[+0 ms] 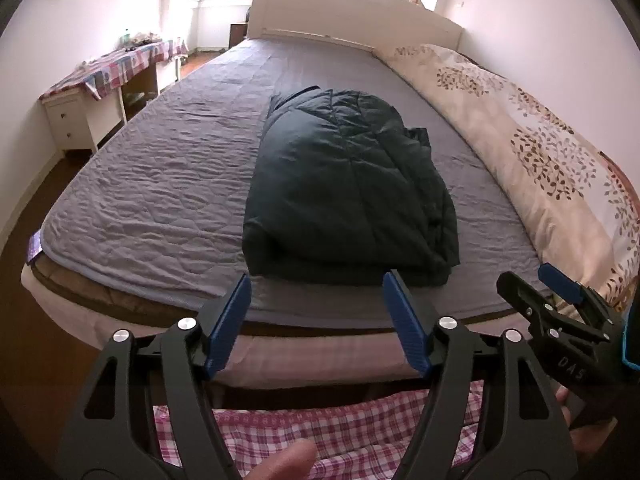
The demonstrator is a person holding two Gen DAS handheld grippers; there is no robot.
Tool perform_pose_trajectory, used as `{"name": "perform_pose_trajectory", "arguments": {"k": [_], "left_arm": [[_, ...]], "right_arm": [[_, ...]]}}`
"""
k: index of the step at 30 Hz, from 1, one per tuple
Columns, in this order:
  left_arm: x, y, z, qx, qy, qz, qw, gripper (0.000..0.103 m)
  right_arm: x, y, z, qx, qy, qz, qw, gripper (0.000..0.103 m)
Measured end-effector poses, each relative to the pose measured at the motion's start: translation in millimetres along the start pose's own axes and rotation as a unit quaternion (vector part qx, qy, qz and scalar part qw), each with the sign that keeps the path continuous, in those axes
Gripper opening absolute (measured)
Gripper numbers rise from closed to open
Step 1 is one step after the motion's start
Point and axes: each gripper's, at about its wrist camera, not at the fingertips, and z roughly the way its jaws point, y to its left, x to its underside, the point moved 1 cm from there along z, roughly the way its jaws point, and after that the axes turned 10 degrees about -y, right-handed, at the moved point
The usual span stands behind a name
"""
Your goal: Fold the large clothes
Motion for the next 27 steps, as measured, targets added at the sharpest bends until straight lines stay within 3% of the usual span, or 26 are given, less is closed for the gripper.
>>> {"name": "perform_pose_trajectory", "arguments": {"k": [27], "left_arm": [[5.0, -0.4, 14.0, 0.007, 0.030, -0.001, 0.9995, 0.064]], "right_arm": [[4.5, -7.7, 12.8, 0.005, 0.026, 0.010, 1.000, 0.082]]}}
